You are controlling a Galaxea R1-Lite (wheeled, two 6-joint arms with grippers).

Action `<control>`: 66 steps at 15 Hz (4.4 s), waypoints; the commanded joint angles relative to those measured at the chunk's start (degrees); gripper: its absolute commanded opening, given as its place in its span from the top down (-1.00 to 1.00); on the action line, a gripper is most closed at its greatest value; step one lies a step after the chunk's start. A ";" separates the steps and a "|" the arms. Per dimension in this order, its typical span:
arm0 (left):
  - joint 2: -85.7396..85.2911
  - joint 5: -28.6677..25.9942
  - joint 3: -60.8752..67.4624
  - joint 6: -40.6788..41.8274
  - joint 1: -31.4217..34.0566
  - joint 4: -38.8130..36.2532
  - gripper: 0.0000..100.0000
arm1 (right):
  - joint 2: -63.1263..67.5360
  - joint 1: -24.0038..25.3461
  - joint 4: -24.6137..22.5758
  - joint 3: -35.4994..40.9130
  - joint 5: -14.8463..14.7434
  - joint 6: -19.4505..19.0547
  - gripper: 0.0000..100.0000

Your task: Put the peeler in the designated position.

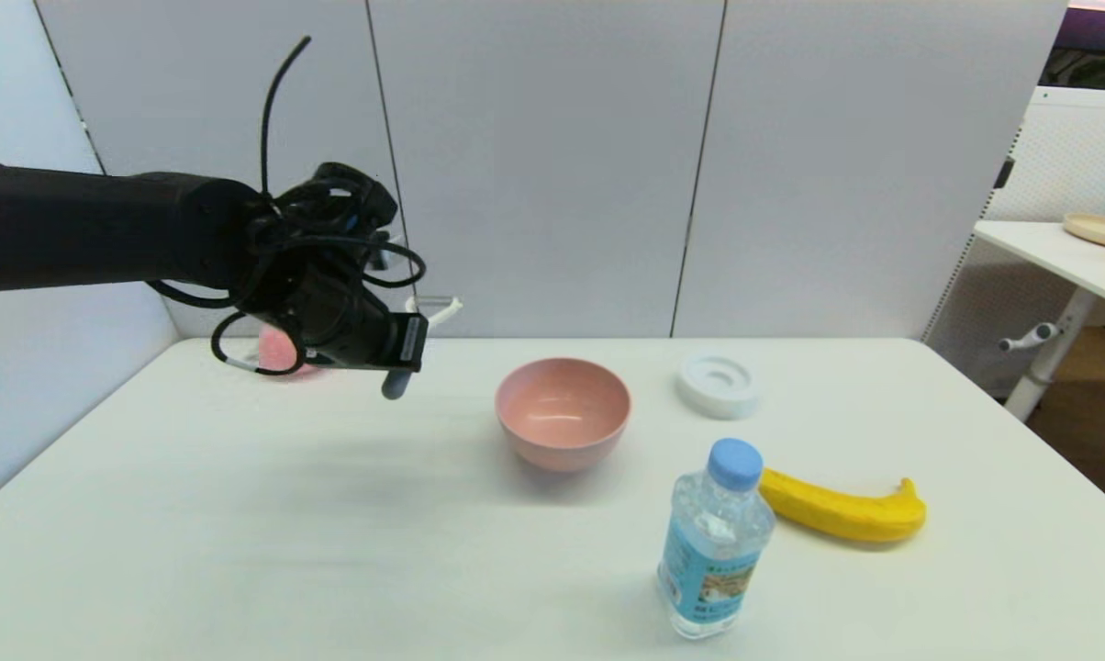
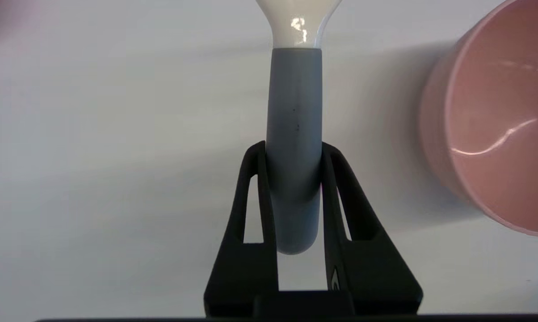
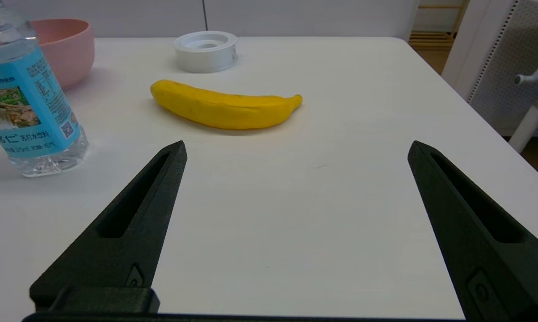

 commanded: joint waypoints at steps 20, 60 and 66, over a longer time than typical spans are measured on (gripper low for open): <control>11.24 -4.04 1.47 -8.23 -3.28 -0.03 -1.00 | 0.07 0.04 -0.02 0.00 0.05 0.01 -1.00; -112.07 -3.69 92.35 13.75 23.09 -32.11 -1.00 | 0.07 0.04 -0.02 0.00 0.05 0.01 -1.00; -112.07 -0.96 92.35 8.47 23.09 -32.20 -1.00 | 0.07 0.04 -0.02 0.00 -0.04 0.01 -1.00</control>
